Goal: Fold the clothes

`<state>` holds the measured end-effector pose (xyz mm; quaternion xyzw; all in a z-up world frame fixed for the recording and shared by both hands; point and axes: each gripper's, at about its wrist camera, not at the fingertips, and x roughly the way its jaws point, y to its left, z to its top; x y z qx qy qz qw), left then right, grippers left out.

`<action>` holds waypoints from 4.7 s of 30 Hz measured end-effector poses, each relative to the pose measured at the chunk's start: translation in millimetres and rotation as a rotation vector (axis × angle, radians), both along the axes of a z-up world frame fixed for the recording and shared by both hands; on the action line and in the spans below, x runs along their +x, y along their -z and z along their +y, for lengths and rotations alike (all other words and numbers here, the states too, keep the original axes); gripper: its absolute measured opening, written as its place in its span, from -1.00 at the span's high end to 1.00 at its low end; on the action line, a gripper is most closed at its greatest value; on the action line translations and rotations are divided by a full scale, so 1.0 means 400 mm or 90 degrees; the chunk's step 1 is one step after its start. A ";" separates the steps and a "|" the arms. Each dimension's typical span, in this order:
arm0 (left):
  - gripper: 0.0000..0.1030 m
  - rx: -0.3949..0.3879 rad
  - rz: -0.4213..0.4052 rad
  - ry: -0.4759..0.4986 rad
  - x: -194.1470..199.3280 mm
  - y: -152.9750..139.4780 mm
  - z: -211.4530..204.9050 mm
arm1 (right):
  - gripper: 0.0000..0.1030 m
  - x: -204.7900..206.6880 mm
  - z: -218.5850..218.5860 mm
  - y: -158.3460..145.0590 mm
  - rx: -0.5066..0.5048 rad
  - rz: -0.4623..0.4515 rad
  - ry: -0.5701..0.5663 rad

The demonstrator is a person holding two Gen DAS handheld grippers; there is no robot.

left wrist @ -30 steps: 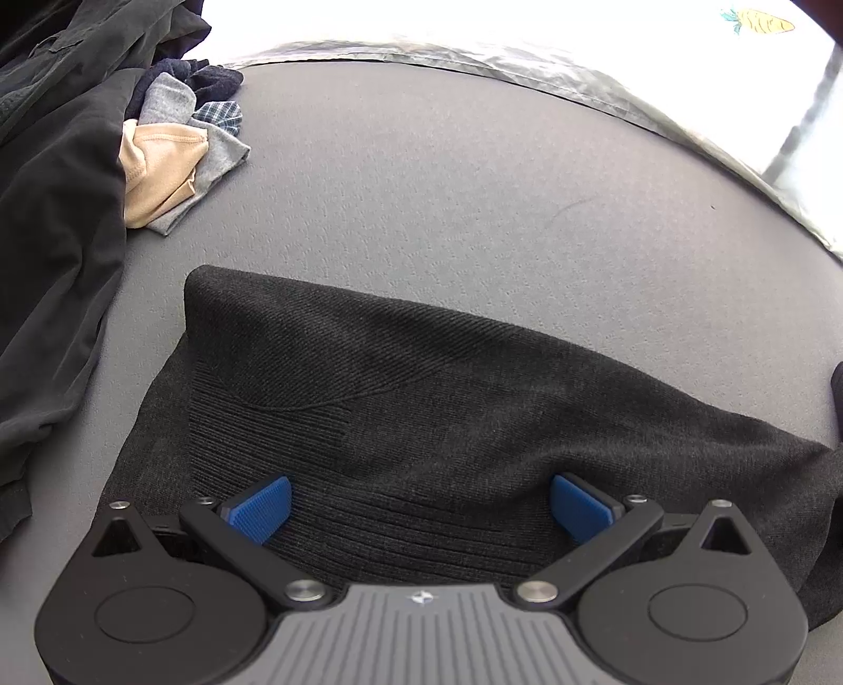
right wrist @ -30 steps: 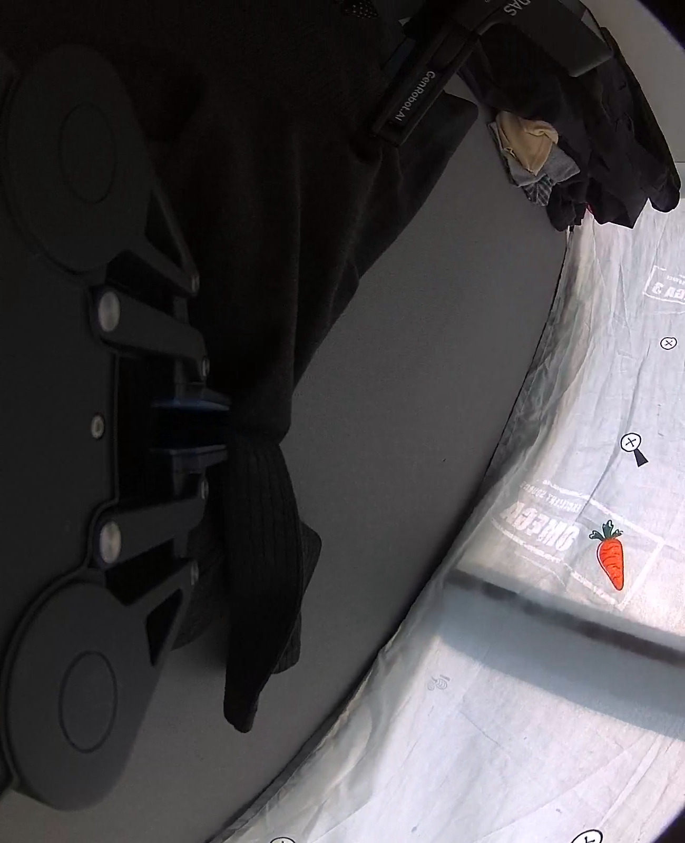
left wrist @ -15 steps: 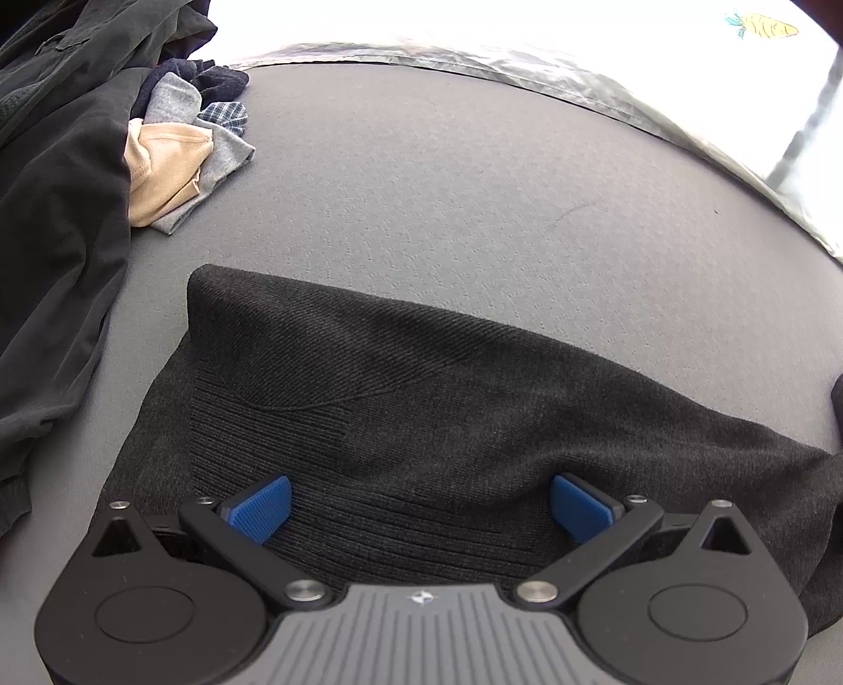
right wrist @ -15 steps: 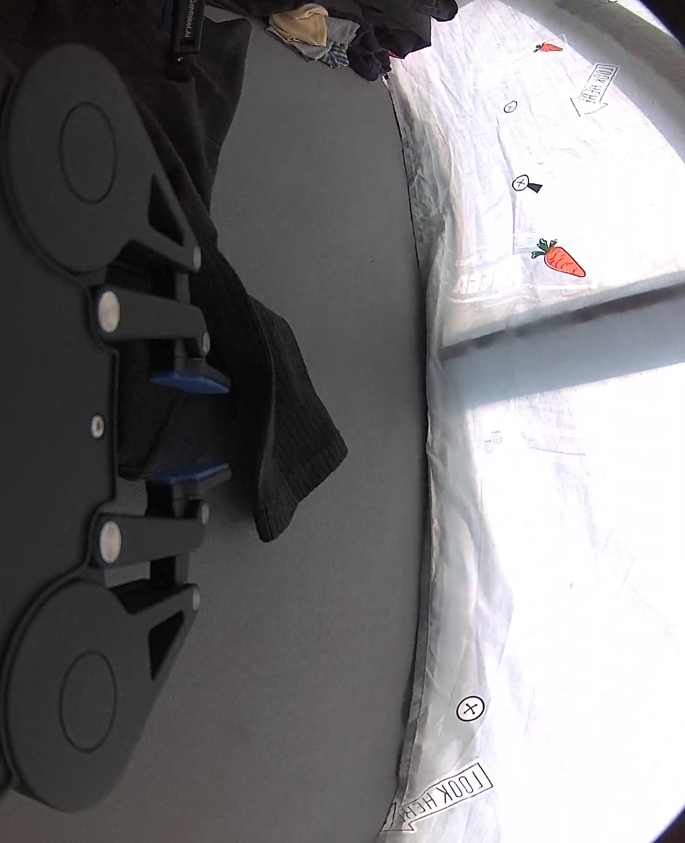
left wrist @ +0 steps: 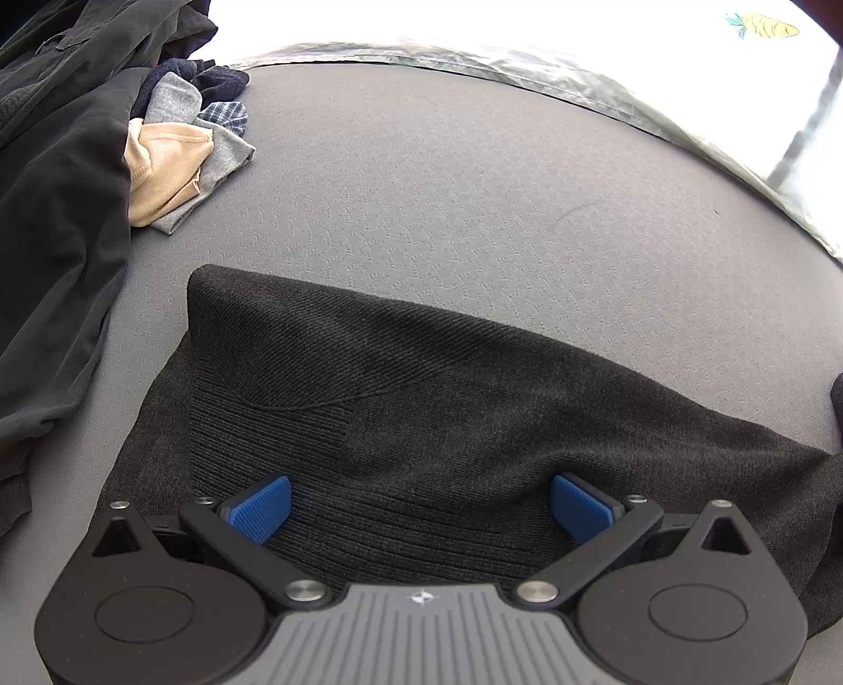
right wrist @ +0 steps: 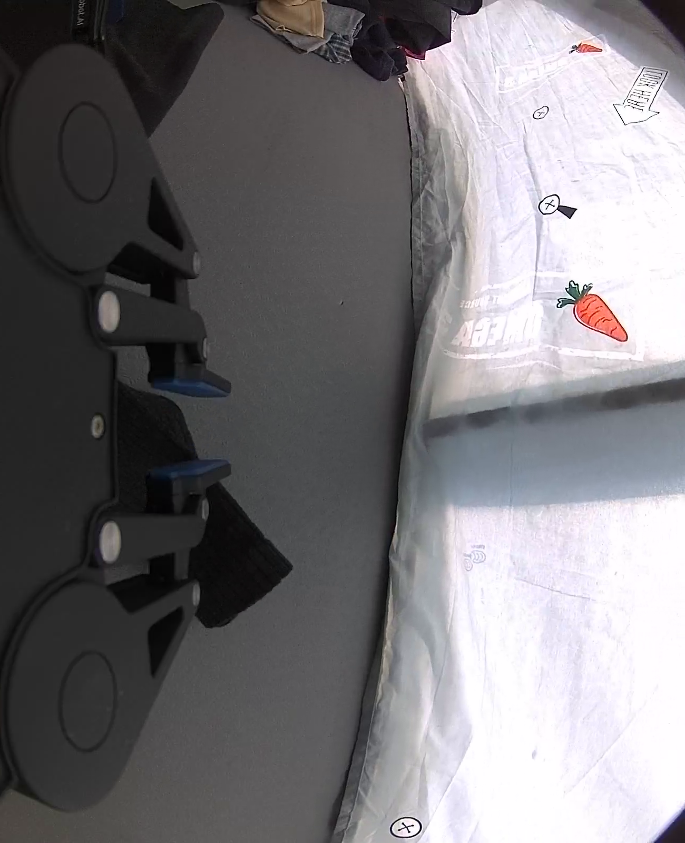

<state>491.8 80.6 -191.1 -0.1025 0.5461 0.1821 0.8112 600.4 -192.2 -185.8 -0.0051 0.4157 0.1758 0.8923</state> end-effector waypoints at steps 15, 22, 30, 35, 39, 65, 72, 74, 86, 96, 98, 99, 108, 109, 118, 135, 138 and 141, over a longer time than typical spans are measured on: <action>-1.00 -0.002 0.006 -0.001 0.005 0.002 0.000 | 0.41 -0.029 -0.177 -0.039 0.056 0.013 0.180; -1.00 -0.003 0.006 -0.003 0.003 0.006 -0.001 | 0.12 -0.026 -0.216 0.000 0.118 0.081 0.205; -1.00 -0.003 0.007 -0.012 0.010 0.005 -0.001 | 0.99 0.004 -0.095 0.018 0.087 0.045 0.132; -1.00 -0.002 0.007 -0.013 0.008 0.004 -0.002 | 0.99 -0.037 0.071 -0.051 -0.002 -0.078 -0.082; -1.00 -0.002 0.006 -0.013 0.007 0.003 -0.003 | 0.90 -0.062 0.127 -0.056 0.039 -0.046 -0.172; -0.97 -0.037 0.035 0.111 0.031 -0.046 -0.049 | 0.86 -0.016 -0.232 0.037 0.147 0.080 0.246; -1.00 -0.016 0.089 0.233 0.037 -0.013 -0.175 | 0.87 -0.050 -0.253 -0.005 0.168 0.051 0.245; -1.00 -0.024 0.100 0.214 0.043 0.006 -0.176 | 0.87 -0.054 -0.255 -0.015 0.173 0.048 0.244; -1.00 -0.028 0.102 0.201 0.053 0.027 -0.173 | 0.78 -0.061 -0.099 -0.114 0.197 0.029 0.075; -1.00 -0.028 0.097 0.201 0.047 0.041 -0.166 | 0.27 -0.089 -0.055 -0.094 0.138 0.063 0.042; -1.00 -0.029 0.099 0.199 0.048 0.044 -0.164 | 0.27 -0.091 -0.072 -0.087 0.116 0.064 0.056; -1.00 -0.029 0.100 0.198 0.049 0.045 -0.163 | 0.27 -0.091 -0.077 -0.083 0.104 0.065 0.060; -1.00 -0.030 0.105 0.196 0.049 0.059 -0.154 | 0.28 -0.128 -0.029 -0.056 -0.013 0.040 0.011; -1.00 -0.031 0.105 0.196 0.048 0.061 -0.153 | 0.28 -0.133 -0.018 -0.053 -0.028 0.032 -0.001; -1.00 -0.031 0.106 0.199 0.043 0.075 -0.141 | 0.11 -0.103 0.020 -0.028 -0.144 -0.023 -0.031; -1.00 -0.028 0.097 0.197 0.009 0.097 -0.123 | 0.99 -0.143 -0.115 -0.056 -0.107 -0.038 0.110; -1.00 -0.025 0.087 0.195 -0.005 0.100 -0.122 | 1.00 -0.194 -0.201 -0.085 -0.124 -0.070 0.183; -1.00 -0.021 0.076 0.194 -0.019 0.104 -0.118 | 1.00 -0.258 -0.316 -0.109 -0.163 -0.095 0.279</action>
